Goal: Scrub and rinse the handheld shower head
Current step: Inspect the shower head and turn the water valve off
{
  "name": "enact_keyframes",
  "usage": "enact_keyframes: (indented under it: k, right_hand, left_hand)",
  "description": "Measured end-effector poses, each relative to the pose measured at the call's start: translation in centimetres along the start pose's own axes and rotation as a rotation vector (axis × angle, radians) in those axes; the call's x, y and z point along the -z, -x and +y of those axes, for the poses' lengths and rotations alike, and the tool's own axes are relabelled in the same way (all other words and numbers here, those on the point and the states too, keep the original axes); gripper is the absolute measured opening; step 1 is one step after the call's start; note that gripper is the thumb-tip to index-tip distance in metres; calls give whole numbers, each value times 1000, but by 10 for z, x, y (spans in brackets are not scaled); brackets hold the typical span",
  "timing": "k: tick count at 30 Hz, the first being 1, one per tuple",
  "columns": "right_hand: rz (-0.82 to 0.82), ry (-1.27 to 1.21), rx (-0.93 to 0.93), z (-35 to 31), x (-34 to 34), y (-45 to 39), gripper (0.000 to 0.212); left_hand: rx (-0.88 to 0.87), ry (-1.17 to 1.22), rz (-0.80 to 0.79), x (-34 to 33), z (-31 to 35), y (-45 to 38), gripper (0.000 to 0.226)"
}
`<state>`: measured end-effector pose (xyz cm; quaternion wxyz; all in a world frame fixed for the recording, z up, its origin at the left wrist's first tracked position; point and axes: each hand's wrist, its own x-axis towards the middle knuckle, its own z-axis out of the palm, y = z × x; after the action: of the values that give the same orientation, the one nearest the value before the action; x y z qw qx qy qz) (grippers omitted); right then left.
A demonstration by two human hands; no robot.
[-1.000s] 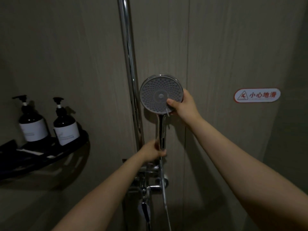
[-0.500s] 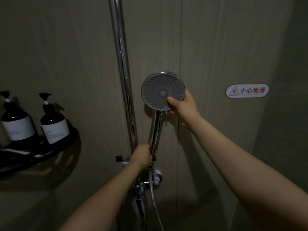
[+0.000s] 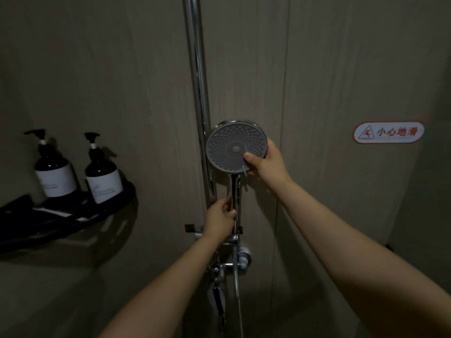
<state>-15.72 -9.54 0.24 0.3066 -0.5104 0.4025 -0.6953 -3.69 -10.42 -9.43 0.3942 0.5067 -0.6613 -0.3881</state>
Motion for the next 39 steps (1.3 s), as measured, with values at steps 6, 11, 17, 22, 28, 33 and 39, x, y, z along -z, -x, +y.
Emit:
enact_keyframes:
  k: [6, 11, 17, 22, 28, 33, 39]
  right_hand:
    - [-51, 51, 11, 0, 6, -4, 37]
    - [28, 188, 89, 4, 15, 2, 47]
    - [14, 252, 12, 25, 22, 9, 52]
    - [-3, 262, -63, 31, 23, 5, 53]
    - [9, 306, -85, 31, 22, 2, 55]
    - [32, 437, -124, 25, 17, 1, 49]
    - [1, 758, -276, 9, 13, 0, 43]
  left_hand:
    - [-16, -154, -7, 2, 2, -4, 39]
    - [-1, -161, -98, 1, 0, -6, 43]
    - [39, -276, -147, -3, -12, 1, 46]
    - [31, -444, -124, -5, -14, 3, 42]
    - [-43, -525, -113, -3, -11, 3, 37]
    - [-61, -594, -96, -5, -10, 8, 26]
    - [54, -602, -143, 9, 11, 9, 31]
